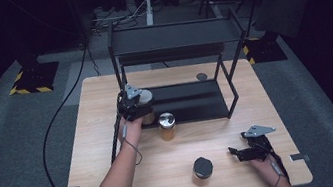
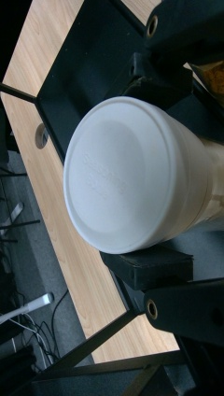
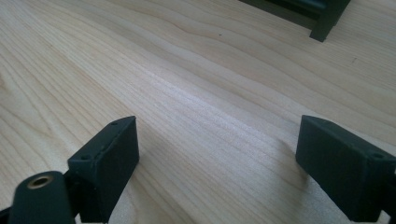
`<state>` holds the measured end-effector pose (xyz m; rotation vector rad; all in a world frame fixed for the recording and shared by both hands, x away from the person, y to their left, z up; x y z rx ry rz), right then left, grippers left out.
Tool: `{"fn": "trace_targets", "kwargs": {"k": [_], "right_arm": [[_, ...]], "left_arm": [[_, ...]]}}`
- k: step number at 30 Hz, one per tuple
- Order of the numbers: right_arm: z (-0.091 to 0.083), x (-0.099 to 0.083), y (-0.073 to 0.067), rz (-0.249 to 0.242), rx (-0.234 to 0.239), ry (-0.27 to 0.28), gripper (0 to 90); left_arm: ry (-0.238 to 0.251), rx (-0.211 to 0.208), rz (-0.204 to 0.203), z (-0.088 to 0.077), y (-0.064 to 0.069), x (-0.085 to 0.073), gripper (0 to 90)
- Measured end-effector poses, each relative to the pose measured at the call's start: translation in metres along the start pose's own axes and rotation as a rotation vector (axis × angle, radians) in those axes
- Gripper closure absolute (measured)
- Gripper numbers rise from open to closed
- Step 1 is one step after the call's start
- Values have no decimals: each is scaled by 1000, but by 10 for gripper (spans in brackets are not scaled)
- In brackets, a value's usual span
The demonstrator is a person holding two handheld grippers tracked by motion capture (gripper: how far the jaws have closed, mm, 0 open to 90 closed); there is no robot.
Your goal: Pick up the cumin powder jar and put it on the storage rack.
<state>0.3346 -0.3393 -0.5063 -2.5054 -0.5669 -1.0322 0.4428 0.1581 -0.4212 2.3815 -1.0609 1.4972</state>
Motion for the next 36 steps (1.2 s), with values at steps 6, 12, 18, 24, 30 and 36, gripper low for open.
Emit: {"fn": "trace_targets", "kwargs": {"k": [6,12,18,24,30,36], "right_arm": [[0,0,0,0,0,0,133],[0,0,0,-1,1,0,132],[0,0,0,-1,1,0,132],[0,0,0,-2,1,0,132],[0,0,0,-2,2,0,132],[0,0,0,-2,2,0,131]], "left_arm": [[21,-5,-21,0,-1,-2,311],[32,6,-25,-3,-2,-2,190],[70,0,-17,-18,0,1,163],[101,6,2,-44,4,3,153],[116,10,7,-74,7,-3,141],[116,2,12,-100,12,-12,134]]}}
Point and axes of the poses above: each handheld gripper's, and its own axes: z roughly forward along the jaws, x roughly out of its top, y roughly to its right, the point moved 7 cm from there along z, roughly forward along the jaws, and after that the axes turned 15 degrees about z, right-handed, at the moved point
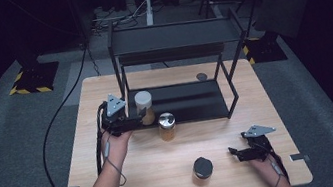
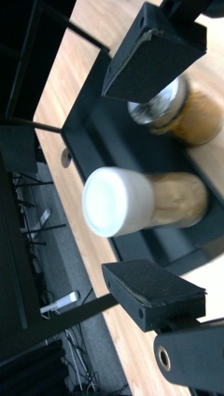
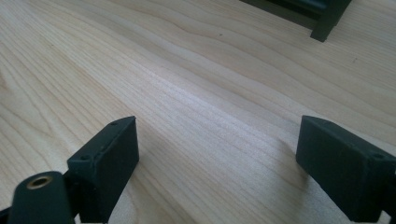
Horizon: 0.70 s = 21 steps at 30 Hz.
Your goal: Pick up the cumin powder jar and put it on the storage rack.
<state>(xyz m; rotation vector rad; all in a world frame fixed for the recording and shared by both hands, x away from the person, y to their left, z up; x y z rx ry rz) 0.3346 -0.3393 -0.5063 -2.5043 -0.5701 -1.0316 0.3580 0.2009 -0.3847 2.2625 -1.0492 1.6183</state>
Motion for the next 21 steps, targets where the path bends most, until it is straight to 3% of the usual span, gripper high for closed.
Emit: {"fn": "trace_targets", "kwargs": {"k": [5,10,17,21], "right_arm": [[0,0,0,0,0,0,132],[0,0,0,0,0,0,131],[0,0,0,0,0,0,132],[0,0,0,-1,0,0,131]], "left_arm": [[-3,-8,14,-18,6,-5,133],[-10,-14,-2,-31,10,-10,131],[-42,-2,31,-44,17,-17,131],[-52,-7,9,-48,19,-27,131]]}}
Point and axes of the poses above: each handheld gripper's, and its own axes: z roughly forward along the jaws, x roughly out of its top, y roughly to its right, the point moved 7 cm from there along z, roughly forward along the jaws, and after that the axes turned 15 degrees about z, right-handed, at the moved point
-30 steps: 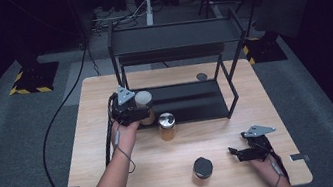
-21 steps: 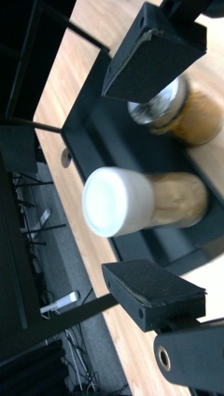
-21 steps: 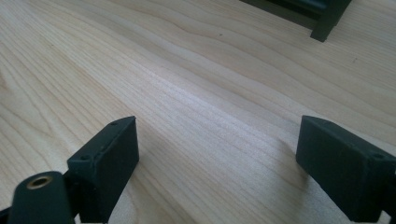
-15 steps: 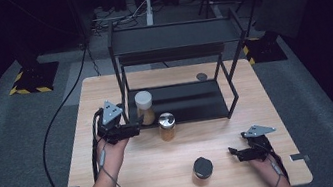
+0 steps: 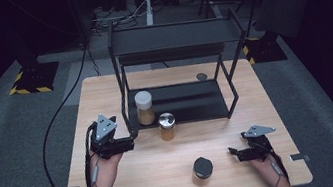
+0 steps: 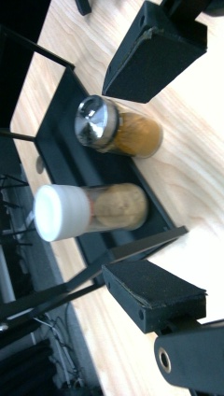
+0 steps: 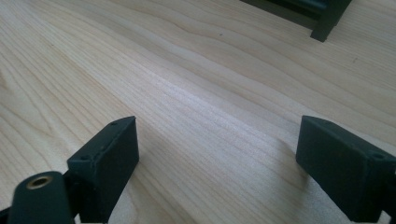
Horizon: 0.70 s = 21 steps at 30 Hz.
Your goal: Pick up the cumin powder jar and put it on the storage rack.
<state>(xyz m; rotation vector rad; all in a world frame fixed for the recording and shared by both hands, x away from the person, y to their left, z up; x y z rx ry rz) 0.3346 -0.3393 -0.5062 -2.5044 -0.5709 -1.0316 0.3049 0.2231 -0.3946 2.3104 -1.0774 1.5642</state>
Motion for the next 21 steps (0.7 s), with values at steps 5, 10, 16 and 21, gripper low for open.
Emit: {"fn": "trace_targets", "kwargs": {"k": [5,10,16,21], "right_arm": [[0,0,0,0,0,-1,131],[0,0,0,0,0,0,131],[0,0,0,1,0,0,131],[0,0,0,2,0,-1,131]], "left_arm": [[-16,-1,-15,-3,6,-15,133],[-28,1,-31,-7,13,-31,134],[-65,6,-17,-7,23,-47,136],[-98,-2,-13,-4,32,-60,137]]}}
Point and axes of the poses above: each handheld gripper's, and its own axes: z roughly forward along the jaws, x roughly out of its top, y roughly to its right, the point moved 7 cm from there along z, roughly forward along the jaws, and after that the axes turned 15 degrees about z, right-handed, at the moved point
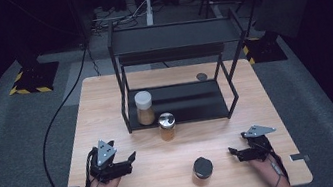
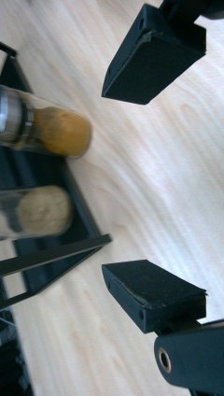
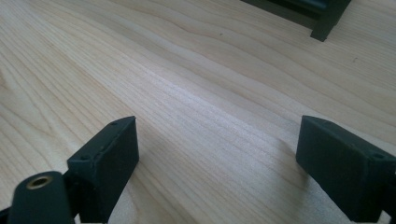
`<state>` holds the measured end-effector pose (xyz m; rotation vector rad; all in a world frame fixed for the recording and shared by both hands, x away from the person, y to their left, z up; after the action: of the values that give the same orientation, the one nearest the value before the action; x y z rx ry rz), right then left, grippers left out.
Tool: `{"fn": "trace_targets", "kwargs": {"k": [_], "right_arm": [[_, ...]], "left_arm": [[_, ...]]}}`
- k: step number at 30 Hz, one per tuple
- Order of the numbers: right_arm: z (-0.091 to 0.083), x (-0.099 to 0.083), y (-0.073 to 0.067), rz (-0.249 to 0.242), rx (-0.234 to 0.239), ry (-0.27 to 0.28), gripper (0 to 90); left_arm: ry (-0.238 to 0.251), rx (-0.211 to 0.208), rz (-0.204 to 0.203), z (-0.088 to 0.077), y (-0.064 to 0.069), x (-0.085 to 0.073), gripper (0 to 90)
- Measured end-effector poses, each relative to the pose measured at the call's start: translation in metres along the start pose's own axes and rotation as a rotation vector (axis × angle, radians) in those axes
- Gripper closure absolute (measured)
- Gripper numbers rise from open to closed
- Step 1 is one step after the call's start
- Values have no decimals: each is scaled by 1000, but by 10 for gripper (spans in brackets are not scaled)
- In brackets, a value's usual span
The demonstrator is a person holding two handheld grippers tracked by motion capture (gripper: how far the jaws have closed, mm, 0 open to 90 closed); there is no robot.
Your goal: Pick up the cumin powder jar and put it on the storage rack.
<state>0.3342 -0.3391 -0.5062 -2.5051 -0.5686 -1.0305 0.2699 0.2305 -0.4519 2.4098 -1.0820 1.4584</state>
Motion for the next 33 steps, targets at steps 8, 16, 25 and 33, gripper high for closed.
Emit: {"fn": "trace_targets", "kwargs": {"k": [8,16,25,33], "right_arm": [[0,0,0,0,0,0,130],[0,0,0,-1,2,-1,129],[0,0,0,-4,5,-2,128],[0,0,0,-6,8,-3,122]], "left_arm": [[-52,-25,2,6,9,-16,139],[-112,-43,6,9,12,-26,136],[-188,-66,10,18,13,-30,111],[-263,-91,0,27,13,-34,60]]}}
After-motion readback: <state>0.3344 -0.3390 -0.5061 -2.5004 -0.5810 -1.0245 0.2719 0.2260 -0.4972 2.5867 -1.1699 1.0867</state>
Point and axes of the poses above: each handheld gripper's, and its own axes: z roughly forward along the jaws, x roughly out of its top, y roughly to its right, the point moved 7 cm from there along z, roughly forward along the jaws, and after that the axes turned 15 degrees about z, right-handed, at the moved point
